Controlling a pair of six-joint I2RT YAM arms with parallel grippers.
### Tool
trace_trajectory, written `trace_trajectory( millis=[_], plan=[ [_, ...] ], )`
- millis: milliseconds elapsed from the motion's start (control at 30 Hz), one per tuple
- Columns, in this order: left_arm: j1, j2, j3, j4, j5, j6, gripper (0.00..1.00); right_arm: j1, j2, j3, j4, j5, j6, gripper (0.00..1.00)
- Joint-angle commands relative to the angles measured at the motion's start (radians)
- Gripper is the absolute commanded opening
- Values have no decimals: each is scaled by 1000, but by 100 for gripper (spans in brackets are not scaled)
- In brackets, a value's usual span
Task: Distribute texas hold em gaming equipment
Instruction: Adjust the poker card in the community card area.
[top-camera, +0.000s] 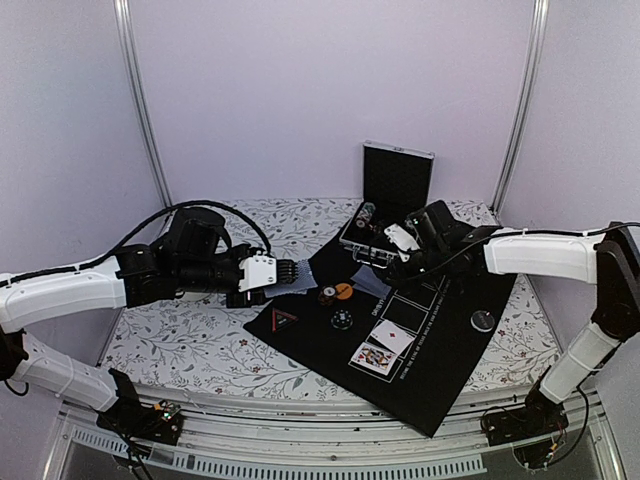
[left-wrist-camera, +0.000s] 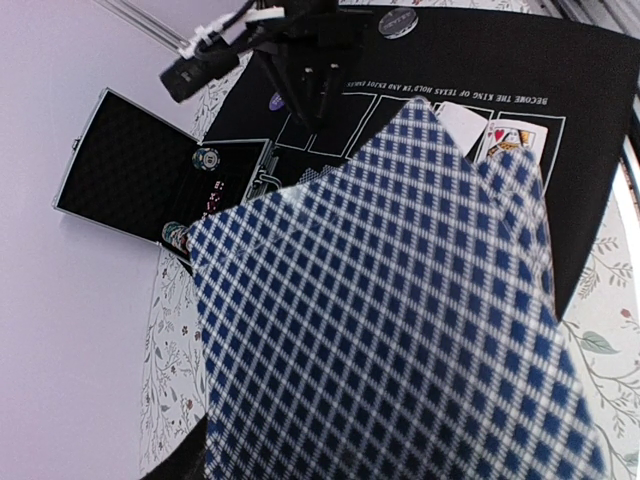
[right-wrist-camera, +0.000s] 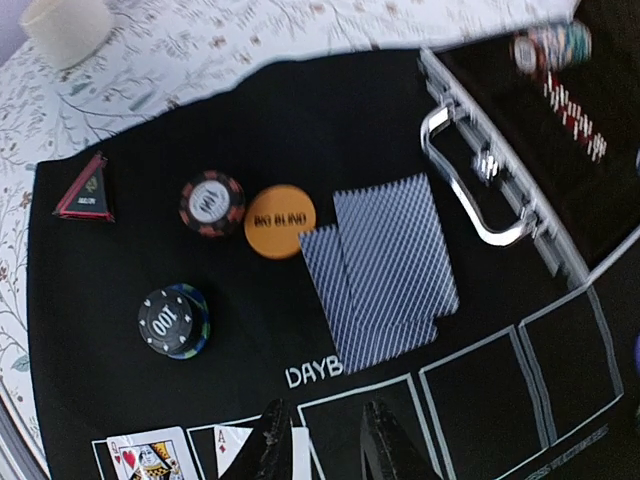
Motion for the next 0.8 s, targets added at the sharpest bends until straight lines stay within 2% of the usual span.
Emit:
trace_trajectory(
  millis=[0, 267, 767],
  plan=[
    [-13, -21, -6, 7, 12, 3, 48, 3, 77, -13, -121, 64, 307, 23],
    [-11, -19, -7, 6, 15, 3, 48, 4, 210, -14, -186, 123, 372, 3],
    [-12, -16, -7, 6, 14, 3, 48, 78, 326, 53, -210, 81, 304, 2]
  ],
)
